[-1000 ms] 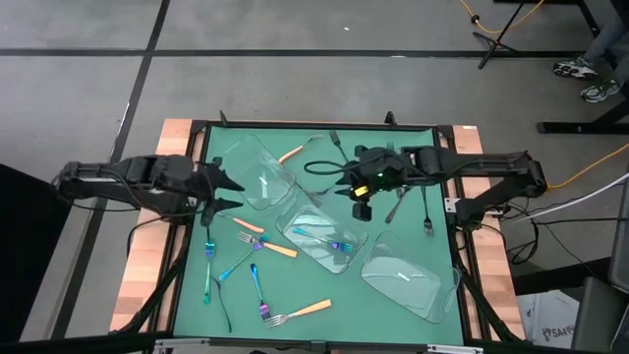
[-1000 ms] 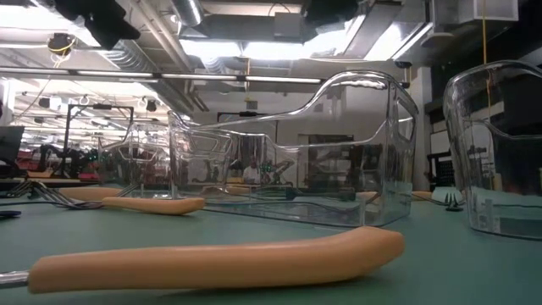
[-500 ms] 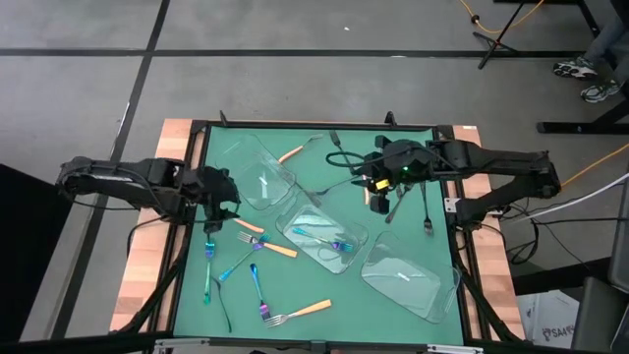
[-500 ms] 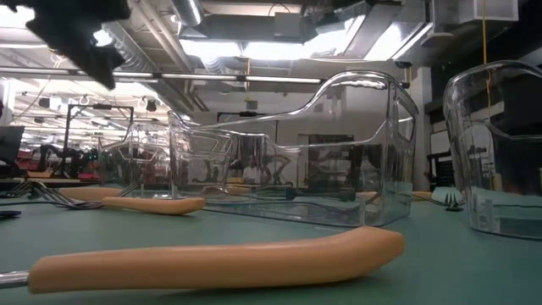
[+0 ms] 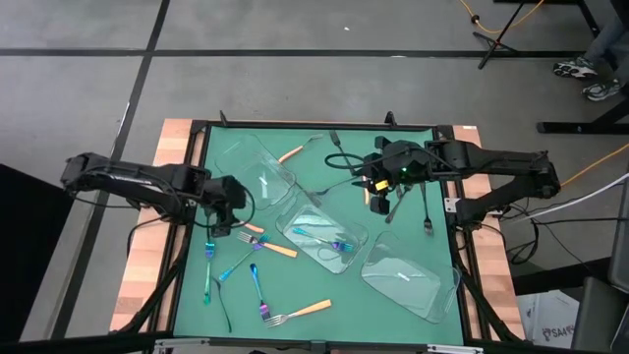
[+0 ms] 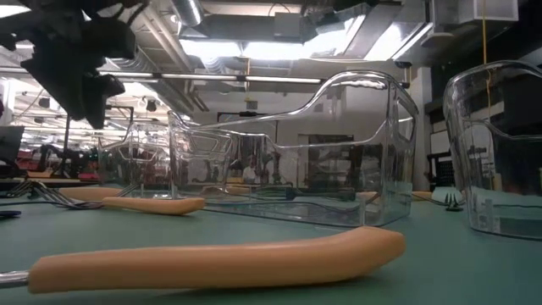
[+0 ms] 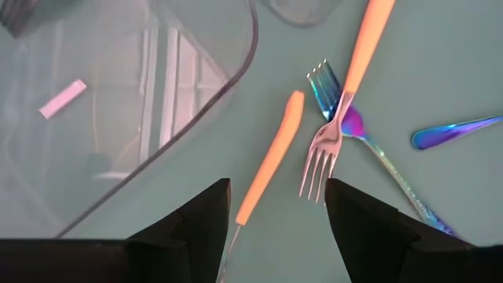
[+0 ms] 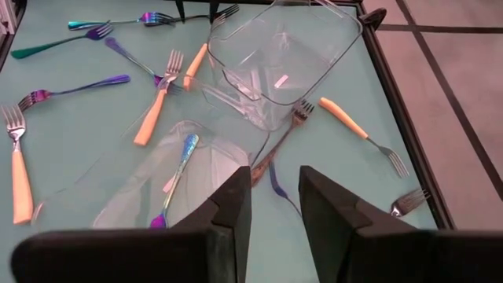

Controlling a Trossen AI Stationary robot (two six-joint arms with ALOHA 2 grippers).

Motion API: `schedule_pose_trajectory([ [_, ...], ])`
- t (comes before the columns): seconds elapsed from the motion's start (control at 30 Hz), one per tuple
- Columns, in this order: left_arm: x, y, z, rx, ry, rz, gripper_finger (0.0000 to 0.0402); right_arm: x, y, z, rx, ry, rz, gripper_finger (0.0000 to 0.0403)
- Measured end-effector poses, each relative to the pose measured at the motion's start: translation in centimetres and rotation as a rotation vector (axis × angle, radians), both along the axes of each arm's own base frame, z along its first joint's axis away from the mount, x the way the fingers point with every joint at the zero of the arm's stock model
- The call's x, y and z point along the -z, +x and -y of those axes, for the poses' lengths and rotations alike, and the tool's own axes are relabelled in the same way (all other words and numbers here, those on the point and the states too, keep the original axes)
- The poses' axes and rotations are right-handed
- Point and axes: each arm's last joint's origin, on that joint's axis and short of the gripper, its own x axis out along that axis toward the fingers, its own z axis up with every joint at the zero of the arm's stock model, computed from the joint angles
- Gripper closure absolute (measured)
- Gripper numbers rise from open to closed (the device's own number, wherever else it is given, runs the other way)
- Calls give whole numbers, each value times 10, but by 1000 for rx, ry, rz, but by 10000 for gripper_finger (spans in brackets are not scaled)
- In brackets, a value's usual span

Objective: Sort silverware by color (type)
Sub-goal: Put the yellow fork into the top transparent bin

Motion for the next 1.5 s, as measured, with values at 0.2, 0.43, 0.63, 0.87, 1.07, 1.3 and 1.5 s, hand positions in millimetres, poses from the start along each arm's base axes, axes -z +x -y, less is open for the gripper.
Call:
schedule_pose_trajectory([
  [0.2, 13, 10, 0, 0, 2, -91, 198, 0, 0, 0, -1, 0, -1, 307],
  [0.43, 28, 20, 1, -2, 5, -190, 198, 0, 0, 0, -2, 0, -2, 307],
  [0.63, 39, 25, 1, -100, -13, -266, 198, 0, 0, 0, -7, -4, -3, 307],
  [0.87, 55, 15, 4, -209, 20, -315, 198, 1, 0, 0, -21, -20, -6, 307],
  [1.07, 66, 9, 8, -235, 64, -323, 198, 1, 0, 0, -23, -22, -7, 307],
  [1.3, 81, 2, 9, -230, 63, -328, 198, 1, 0, 0, -24, -22, -7, 307],
  [1.5, 90, -2, 9, -232, 58, -316, 199, 1, 0, 0, -25, -20, -7, 307],
])
